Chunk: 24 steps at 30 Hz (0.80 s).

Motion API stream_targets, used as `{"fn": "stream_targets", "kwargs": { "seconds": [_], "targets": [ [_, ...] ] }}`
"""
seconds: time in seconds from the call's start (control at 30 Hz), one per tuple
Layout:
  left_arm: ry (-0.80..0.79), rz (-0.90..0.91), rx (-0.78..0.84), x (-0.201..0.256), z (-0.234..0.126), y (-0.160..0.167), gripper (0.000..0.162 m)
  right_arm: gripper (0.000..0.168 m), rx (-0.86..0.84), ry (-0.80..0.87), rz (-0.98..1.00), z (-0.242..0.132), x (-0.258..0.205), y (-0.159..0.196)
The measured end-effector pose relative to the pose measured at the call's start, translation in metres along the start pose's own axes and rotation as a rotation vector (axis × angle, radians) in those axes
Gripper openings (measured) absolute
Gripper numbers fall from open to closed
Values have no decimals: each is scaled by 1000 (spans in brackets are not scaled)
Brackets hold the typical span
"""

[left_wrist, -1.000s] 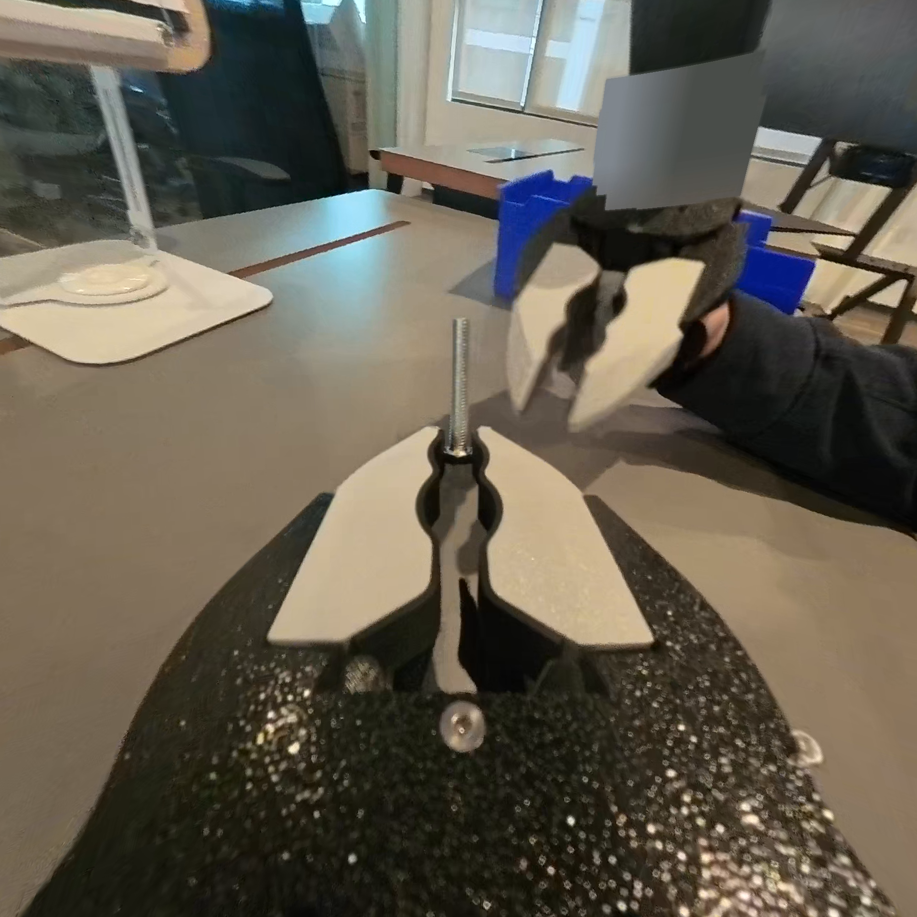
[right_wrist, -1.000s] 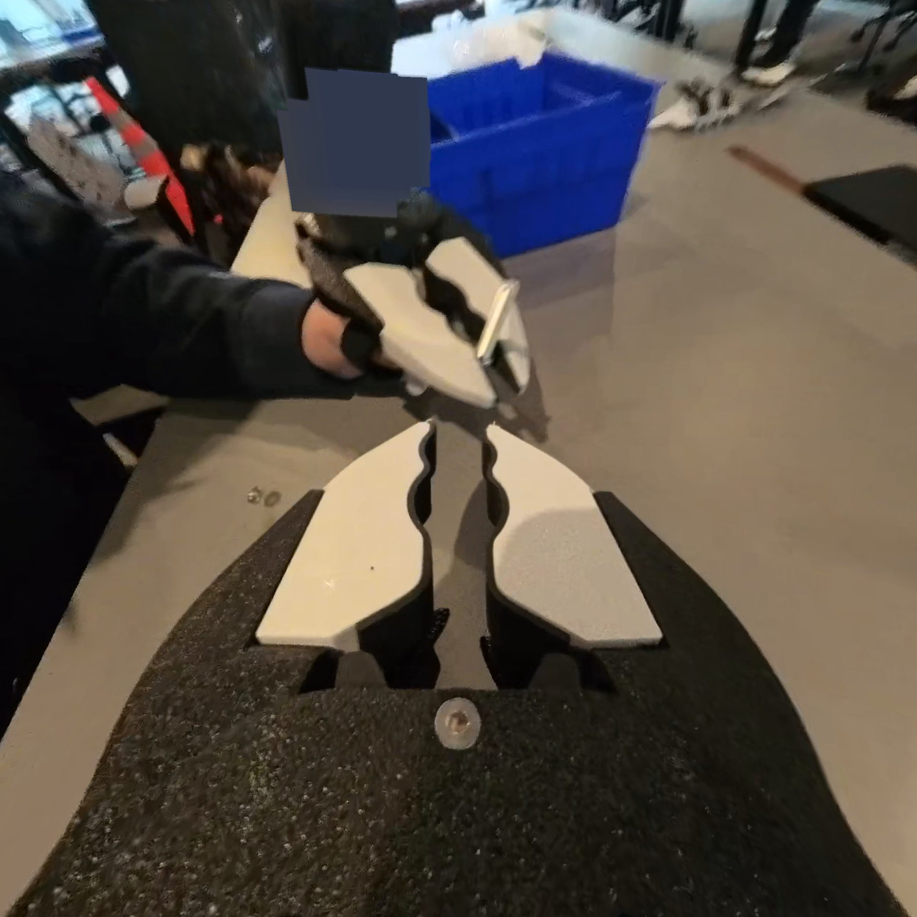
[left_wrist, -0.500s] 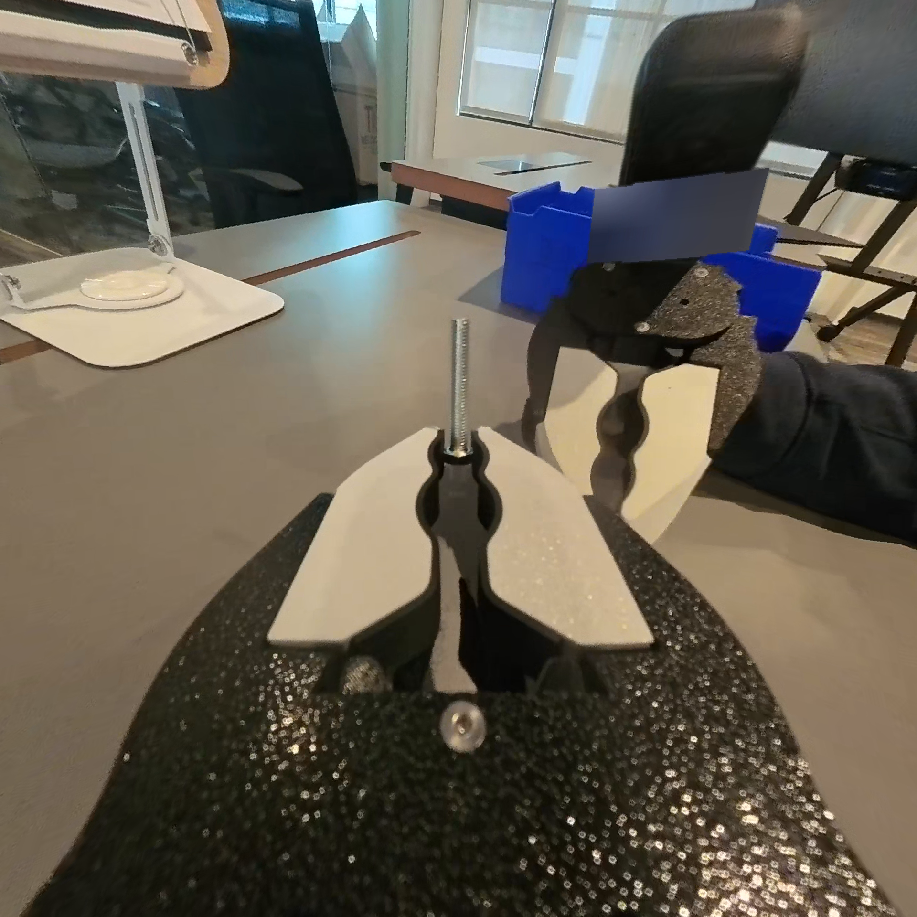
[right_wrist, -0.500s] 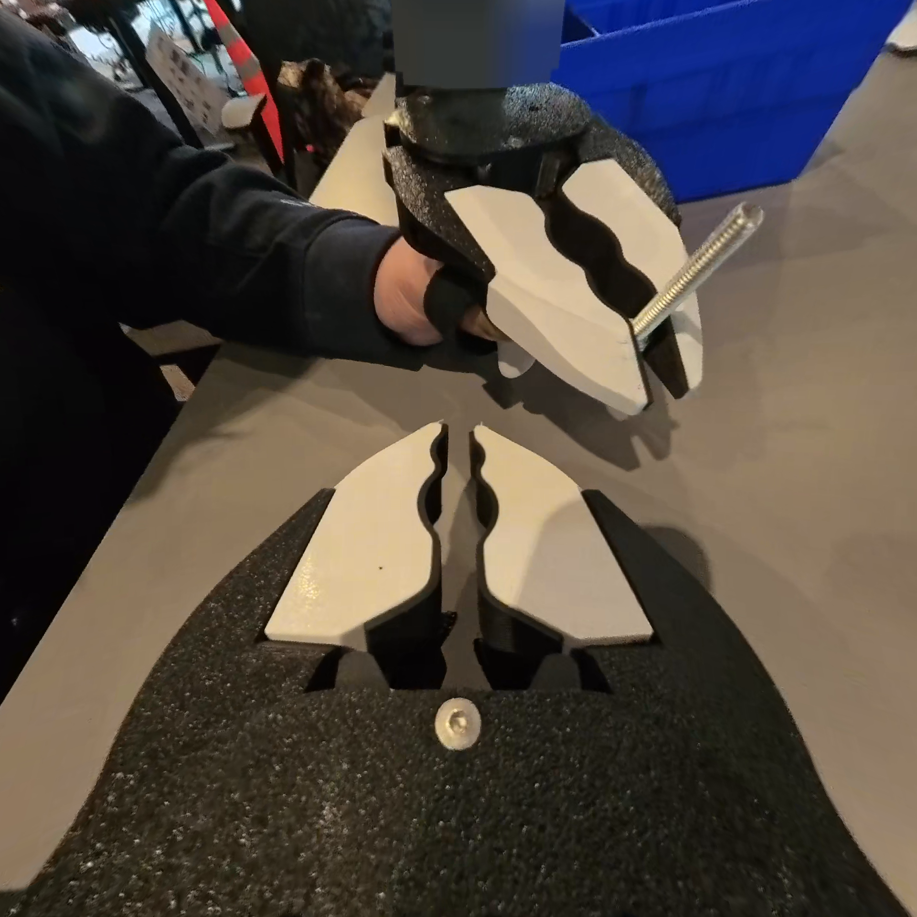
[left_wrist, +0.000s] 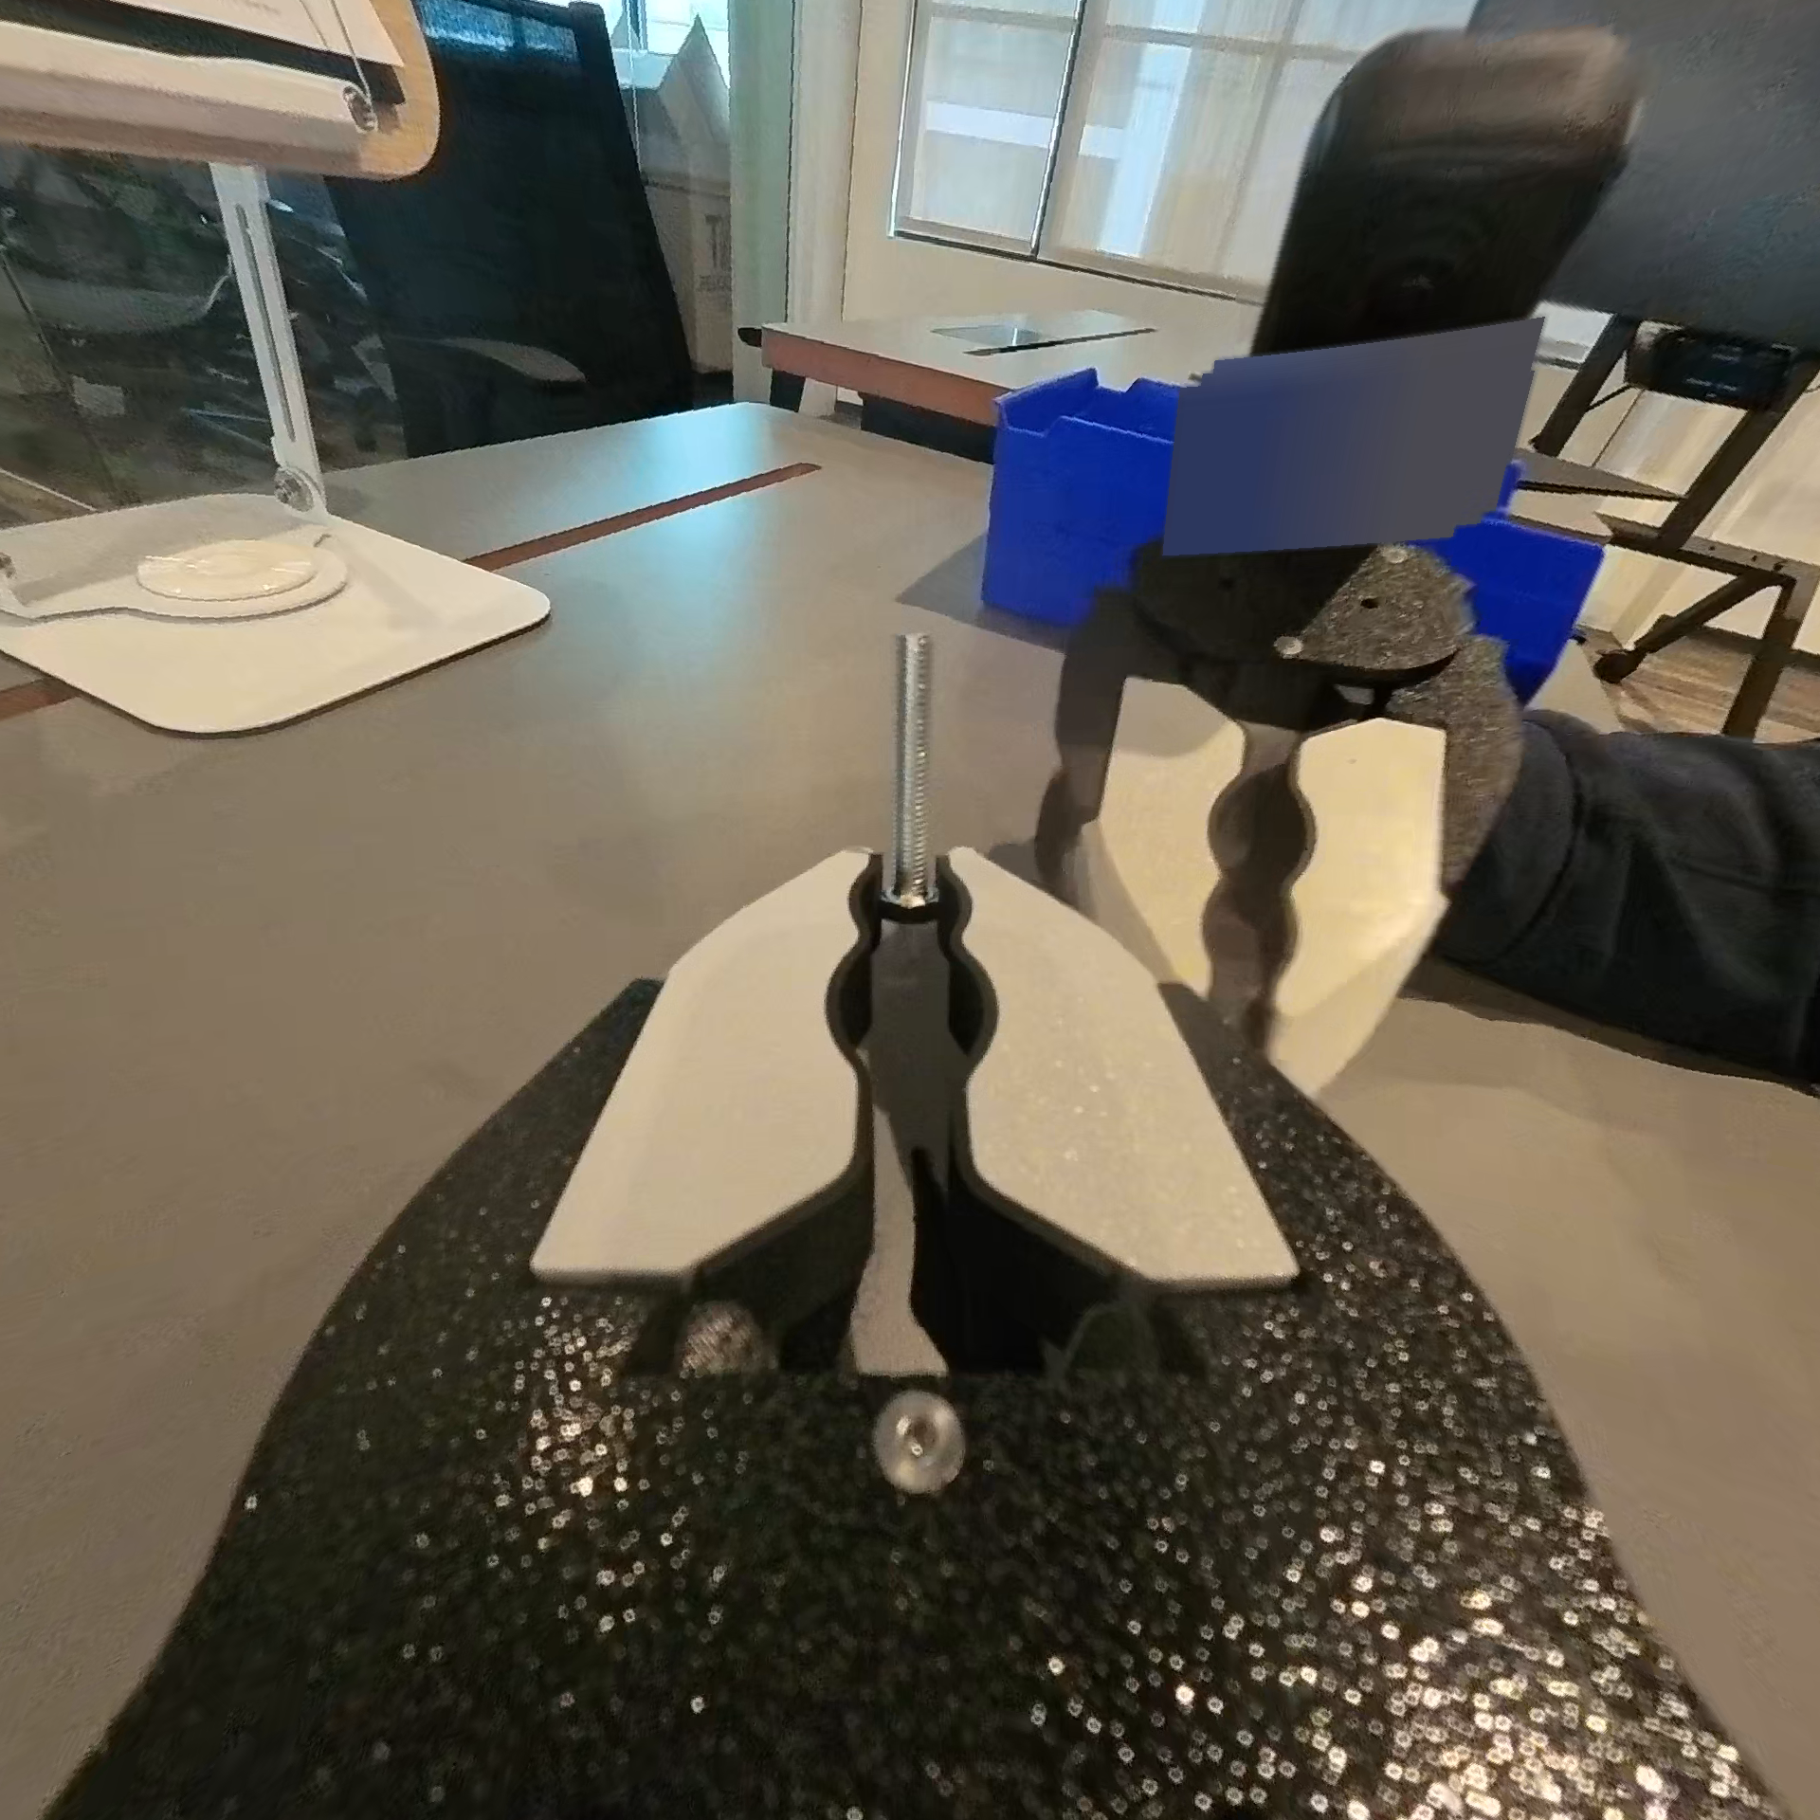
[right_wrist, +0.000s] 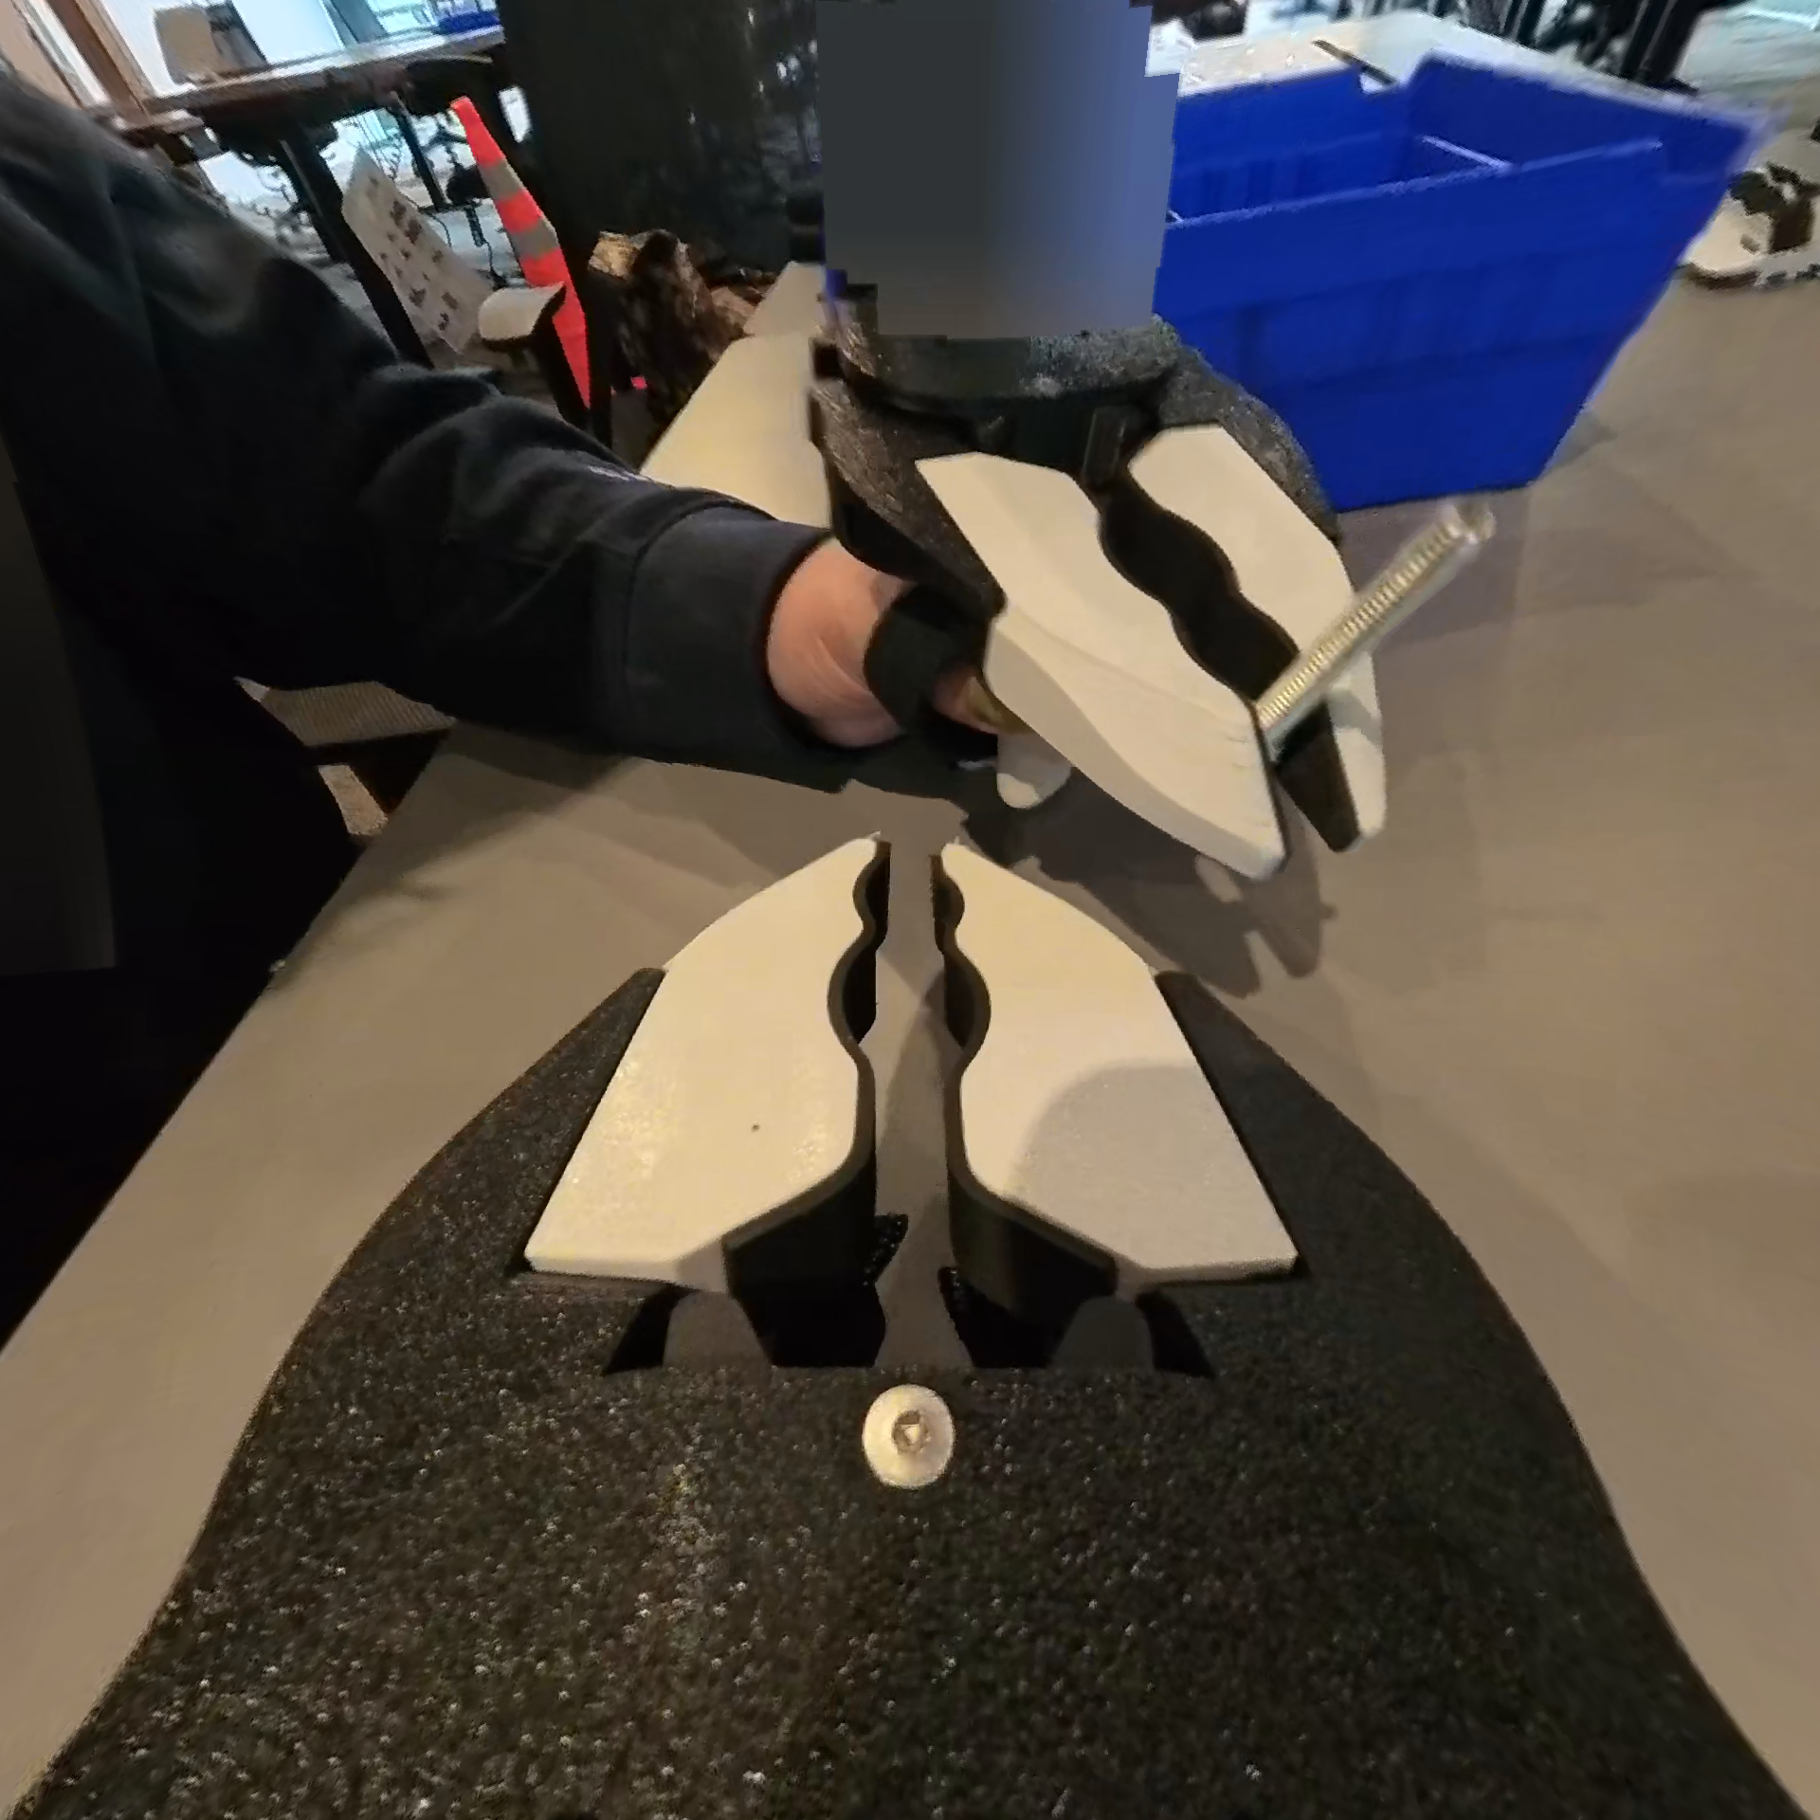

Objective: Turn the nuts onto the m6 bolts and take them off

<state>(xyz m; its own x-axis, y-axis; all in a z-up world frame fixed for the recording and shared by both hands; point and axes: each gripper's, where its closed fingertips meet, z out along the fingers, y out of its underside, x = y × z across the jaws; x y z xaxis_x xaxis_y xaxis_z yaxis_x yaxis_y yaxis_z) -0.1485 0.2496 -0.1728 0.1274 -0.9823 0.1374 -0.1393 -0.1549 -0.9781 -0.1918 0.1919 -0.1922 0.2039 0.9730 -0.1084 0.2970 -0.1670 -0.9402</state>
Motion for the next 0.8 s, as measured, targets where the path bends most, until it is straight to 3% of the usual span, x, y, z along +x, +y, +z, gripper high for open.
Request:
{"fn": "stream_targets", "kwargs": {
  "seconds": [0.2,0.47,0.6,0.8],
  "targets": [
    [11,4,12,1,-1,-2,10,12,19,-99,-89,18,-50,-22],
    [19,20,23,3,-2,-3,10,12,-25,-195,-122,53,-116,-6],
    [23,41,38,5,-3,-5,10,13,119,-50,-137,45,-104,-21],
    [-25,73,93,4,-11,-11,10,14,358,424,-203,-15,-45,-46]
  ]
}}
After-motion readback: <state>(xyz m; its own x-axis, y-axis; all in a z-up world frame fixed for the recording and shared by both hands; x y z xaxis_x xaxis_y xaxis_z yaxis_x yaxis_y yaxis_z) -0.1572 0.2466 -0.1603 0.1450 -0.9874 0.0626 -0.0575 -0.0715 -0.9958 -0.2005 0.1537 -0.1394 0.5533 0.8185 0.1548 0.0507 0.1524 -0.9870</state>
